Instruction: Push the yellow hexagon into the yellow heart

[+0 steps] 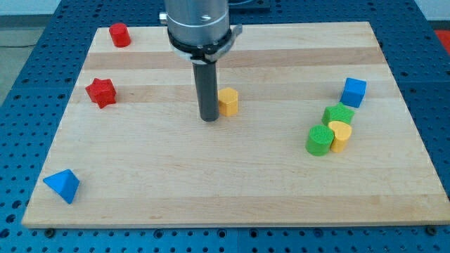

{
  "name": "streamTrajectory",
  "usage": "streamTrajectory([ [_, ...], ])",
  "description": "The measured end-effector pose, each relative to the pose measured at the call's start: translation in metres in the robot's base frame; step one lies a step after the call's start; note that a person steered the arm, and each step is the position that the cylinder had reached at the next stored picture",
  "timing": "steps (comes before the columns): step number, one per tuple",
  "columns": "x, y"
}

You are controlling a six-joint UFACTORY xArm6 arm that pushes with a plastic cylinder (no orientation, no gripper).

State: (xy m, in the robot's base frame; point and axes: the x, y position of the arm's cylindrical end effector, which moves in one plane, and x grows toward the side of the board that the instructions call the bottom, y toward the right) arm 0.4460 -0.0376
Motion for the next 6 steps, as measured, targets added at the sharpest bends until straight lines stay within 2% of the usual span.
streamTrajectory([
  [1, -0.005, -0.01],
  [3, -0.055, -0.028],
  [4, -0.052, -0.004],
  [6, -0.003, 0.06],
])
